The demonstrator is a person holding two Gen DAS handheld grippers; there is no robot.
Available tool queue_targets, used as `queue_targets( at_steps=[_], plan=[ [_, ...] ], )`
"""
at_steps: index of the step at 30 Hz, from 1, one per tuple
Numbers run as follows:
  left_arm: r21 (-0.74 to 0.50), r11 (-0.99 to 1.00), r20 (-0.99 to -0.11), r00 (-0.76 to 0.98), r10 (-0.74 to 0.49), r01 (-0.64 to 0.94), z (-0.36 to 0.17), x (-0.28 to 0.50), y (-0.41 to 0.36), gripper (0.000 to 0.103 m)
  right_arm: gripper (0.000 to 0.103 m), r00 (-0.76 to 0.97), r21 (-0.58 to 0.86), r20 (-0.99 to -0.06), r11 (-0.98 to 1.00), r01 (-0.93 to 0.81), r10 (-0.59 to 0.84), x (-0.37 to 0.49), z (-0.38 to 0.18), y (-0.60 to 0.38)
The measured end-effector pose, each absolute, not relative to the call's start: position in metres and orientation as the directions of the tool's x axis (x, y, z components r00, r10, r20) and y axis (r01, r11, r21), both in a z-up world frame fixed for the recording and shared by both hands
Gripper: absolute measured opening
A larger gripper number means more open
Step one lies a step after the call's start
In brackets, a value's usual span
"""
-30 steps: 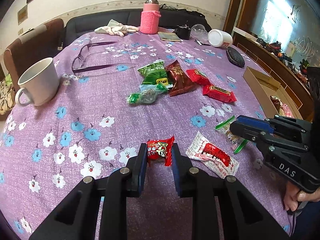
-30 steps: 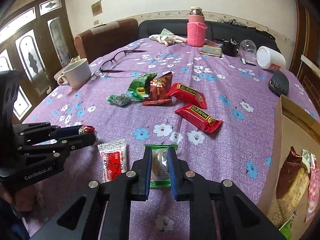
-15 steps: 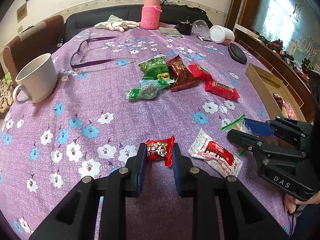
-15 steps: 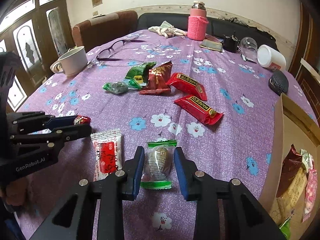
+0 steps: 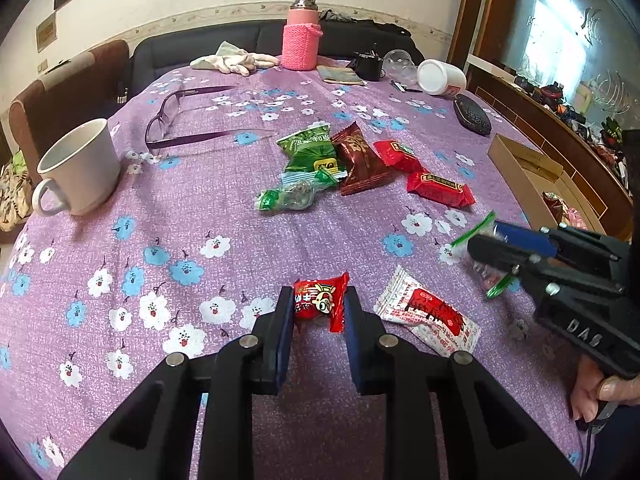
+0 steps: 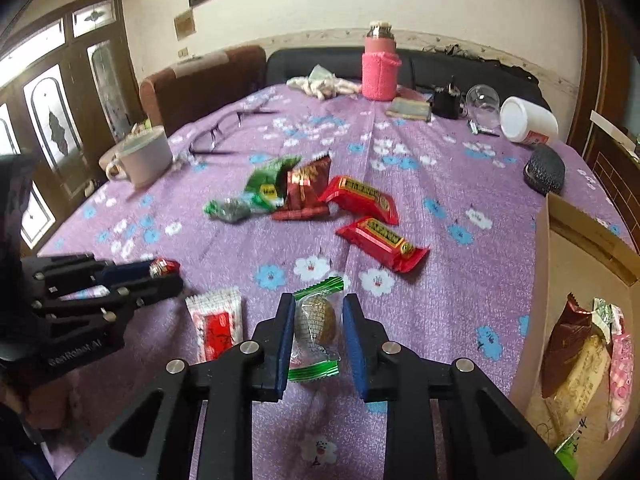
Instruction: Organize snacks
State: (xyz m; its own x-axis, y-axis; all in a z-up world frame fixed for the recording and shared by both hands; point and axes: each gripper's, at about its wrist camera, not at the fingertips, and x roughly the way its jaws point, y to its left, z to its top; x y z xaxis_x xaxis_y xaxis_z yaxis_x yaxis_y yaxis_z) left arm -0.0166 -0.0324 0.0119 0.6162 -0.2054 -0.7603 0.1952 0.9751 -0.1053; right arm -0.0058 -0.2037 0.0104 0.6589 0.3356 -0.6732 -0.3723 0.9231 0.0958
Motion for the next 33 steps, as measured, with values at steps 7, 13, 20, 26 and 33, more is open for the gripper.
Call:
queue_targets(
  at_steps=[7, 13, 20, 26, 33],
  plan=[
    [-0.102, 0.976, -0.760, 0.618, -0.202, 0.193, 0.0123, -0.0169, -0.0322, 0.023, 0.026, 0.679, 0.110, -0.640, 0.918, -0.381, 0.359, -0.0093, 0.0188, -0.2045],
    [-0.103, 0.976, -0.760, 0.618, -0.201, 0.190, 0.0124, -0.0168, -0.0324, 0.023, 0.026, 0.678, 0.110, -0.643, 0.920, -0.377, 0.355, -0.0090, 0.0179, -0.2060],
    [-0.103, 0.977, -0.757, 0.623, -0.198, 0.185, 0.0129, -0.0170, -0.0321, 0.023, 0.026, 0.681, 0.108, -0.642, 0.921, -0.374, 0.352, -0.0084, 0.0176, -0.2072],
    [-0.100, 0.979, -0.753, 0.630, -0.190, 0.176, 0.0141, -0.0178, -0.0305, 0.023, 0.026, 0.686, 0.110, -0.640, 0.926, -0.362, 0.345, -0.0089, 0.0185, -0.2091],
    [-0.095, 0.984, -0.746, 0.644, -0.171, 0.151, 0.0160, -0.0178, -0.0265, 0.023, 0.026, 0.692, 0.111, -0.639, 0.931, -0.349, 0.336, -0.0084, 0.0193, -0.2113]
  ],
)
